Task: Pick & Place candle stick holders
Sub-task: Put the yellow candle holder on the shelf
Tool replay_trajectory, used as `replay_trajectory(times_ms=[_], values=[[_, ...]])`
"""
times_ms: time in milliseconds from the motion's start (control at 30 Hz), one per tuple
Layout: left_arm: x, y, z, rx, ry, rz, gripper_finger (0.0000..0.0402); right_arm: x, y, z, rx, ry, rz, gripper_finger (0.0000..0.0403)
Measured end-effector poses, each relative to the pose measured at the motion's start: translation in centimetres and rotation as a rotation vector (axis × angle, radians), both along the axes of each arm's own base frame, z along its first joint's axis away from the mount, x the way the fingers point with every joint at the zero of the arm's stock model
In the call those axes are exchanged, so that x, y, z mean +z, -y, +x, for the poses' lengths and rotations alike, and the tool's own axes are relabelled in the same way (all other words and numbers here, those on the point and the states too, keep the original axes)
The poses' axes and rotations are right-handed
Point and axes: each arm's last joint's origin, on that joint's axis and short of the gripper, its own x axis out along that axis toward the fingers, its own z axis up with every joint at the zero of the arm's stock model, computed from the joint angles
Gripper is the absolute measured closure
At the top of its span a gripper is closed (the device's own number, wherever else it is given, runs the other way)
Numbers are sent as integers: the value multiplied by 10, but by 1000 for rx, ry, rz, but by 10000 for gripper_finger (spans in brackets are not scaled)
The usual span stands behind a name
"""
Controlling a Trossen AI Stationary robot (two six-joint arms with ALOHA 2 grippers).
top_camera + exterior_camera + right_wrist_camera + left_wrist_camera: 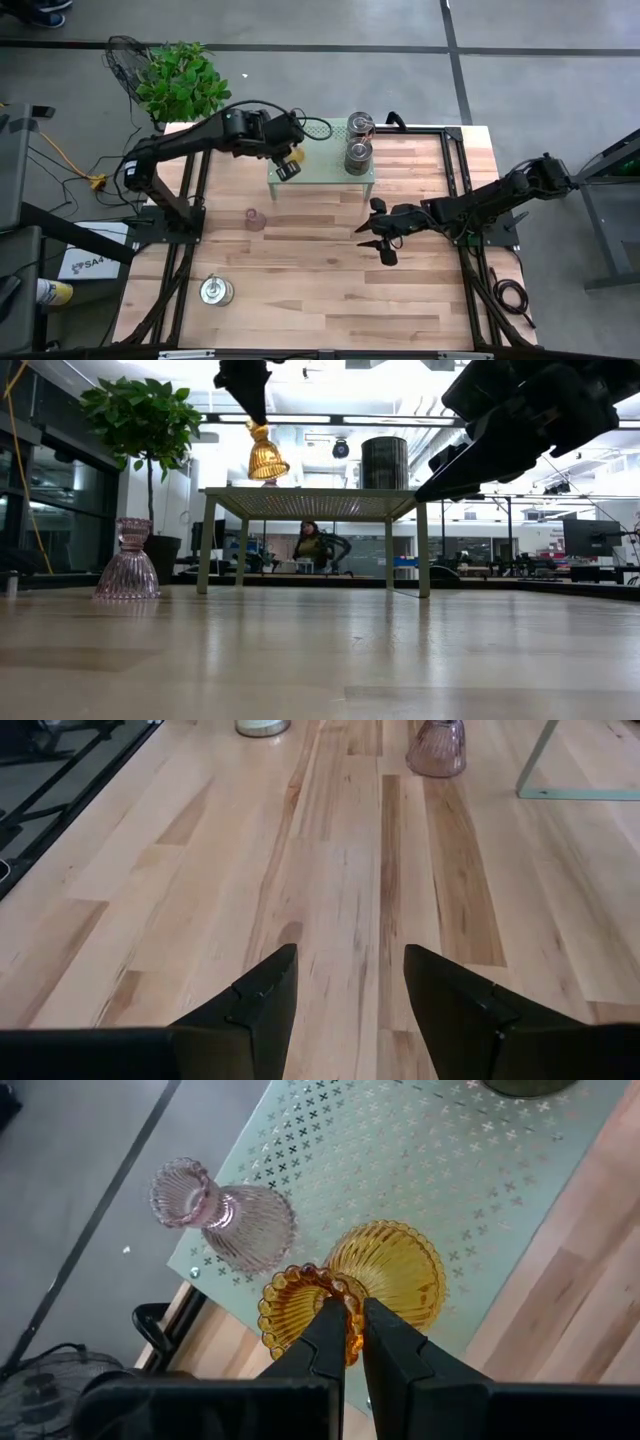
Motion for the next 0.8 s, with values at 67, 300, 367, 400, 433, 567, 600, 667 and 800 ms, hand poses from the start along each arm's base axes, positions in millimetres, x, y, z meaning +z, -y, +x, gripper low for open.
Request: replay_trajectory(times_ms=[67, 300, 367, 400, 433, 567, 600, 667, 800], values=[[-3, -3, 2, 15, -13, -7, 390, 0, 0, 0, -1, 0, 0, 224], [-22, -15, 11, 49, -122, -25, 390, 0, 0, 0, -5, -2, 7, 224], [-26, -19, 13, 59, -139, -18, 390, 0, 0, 0, -8, -2, 11, 224], [-27, -20, 14, 63, -148, -8, 389, 0, 0, 0, -9, -3, 12, 224], [-27, -21, 14, 65, -149, -5, 389, 0, 0, 0, -9, -3, 12, 224], [-27, -21, 15, 49, -148, 2, 389, 0, 0, 0, -9, -2, 9, 224], [-27, -21, 16, 43, -142, 6, 389, 0, 0, 0, -8, -2, 8, 224], [-25, -22, 17, 32, -132, 13, 389, 0, 0, 0, -8, -2, 7, 224], [-23, -23, 22, -14, -116, 41, 389, 0, 0, 0, -7, -1, 5, 224]])
